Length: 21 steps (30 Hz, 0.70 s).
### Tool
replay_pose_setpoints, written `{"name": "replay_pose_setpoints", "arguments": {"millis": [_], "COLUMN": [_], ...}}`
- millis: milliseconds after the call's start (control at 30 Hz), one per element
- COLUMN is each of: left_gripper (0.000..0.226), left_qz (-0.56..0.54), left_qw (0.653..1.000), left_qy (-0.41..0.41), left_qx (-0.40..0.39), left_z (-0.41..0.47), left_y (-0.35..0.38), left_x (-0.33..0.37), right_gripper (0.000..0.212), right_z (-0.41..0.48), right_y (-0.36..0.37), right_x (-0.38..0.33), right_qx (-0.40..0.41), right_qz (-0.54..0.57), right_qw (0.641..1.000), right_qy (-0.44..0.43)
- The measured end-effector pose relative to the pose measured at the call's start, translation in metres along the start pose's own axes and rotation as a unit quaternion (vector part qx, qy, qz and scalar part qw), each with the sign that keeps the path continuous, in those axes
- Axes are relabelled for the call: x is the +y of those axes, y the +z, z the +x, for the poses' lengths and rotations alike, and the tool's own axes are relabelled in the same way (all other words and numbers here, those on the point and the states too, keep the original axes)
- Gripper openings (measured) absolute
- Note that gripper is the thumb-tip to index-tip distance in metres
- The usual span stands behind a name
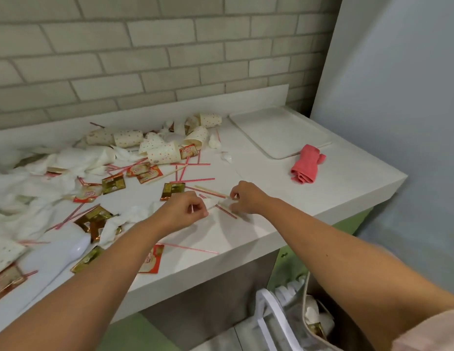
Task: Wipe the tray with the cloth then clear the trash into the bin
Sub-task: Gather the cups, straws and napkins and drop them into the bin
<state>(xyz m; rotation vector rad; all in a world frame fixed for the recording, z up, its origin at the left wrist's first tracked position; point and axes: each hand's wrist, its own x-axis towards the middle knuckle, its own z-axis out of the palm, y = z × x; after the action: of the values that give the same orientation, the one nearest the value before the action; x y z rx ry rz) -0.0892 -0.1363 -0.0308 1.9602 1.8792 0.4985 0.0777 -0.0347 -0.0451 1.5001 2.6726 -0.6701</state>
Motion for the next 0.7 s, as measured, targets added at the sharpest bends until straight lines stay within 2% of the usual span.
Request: {"name": "replay_pose_setpoints", "arguments": {"millis": [67, 133, 167, 300, 500, 600, 667, 700], "left_gripper": [0.009, 0.002, 0.004, 0.019, 0.009, 0.003, 0.005, 0.008], "left_qz": [0.016, 0.025, 0.030, 0.088, 0.135, 0.161, 0.179, 0.186], "left_qw": [0.999, 0.997, 0.994, 0.976, 0.973, 0.969, 0.967, 0.967], "left_qy": [-0.007, -0.021, -0.030, -0.043, 0.002, 0.019, 0.035, 0.041], "left_qx": [-0.033, -0.072, -0.097, -0.196, -0.186, -0.185, -0.178, -0.171], "left_z": [-0.005, -0.009, -0.012, -0.021, -0.016, -0.011, -0.009, -0.008], "left_y": [-0.009, -0.014, -0.015, -0.009, 0.001, 0.006, 0.010, 0.011], "left_x": [-0.012, -0.019, -0.021, -0.029, -0.032, -0.031, -0.028, -0.026], "right_gripper": [0.042, 0.033, 0.027, 0.029, 0.026, 0.010, 0.016, 0.010], "right_z": [0.009, 0.018, 0.021, 0.031, 0.039, 0.038, 0.038, 0.039], "right_y": [0.007, 0.014, 0.016, 0.019, 0.015, 0.009, 0.008, 0.008], "right_x": [-0.010, -0.017, -0.021, -0.030, -0.032, -0.036, -0.037, -0.036], "right_qx": [-0.002, -0.005, -0.008, -0.015, 0.014, 0.006, 0.000, -0.005], "right_qz": [-0.031, -0.061, -0.075, -0.105, -0.110, -0.132, -0.135, -0.129], "right_qw": [0.999, 0.998, 0.997, 0.994, 0.994, 0.991, 0.991, 0.992], "right_qy": [-0.010, -0.010, -0.004, 0.003, -0.004, 0.002, 0.004, 0.014]}}
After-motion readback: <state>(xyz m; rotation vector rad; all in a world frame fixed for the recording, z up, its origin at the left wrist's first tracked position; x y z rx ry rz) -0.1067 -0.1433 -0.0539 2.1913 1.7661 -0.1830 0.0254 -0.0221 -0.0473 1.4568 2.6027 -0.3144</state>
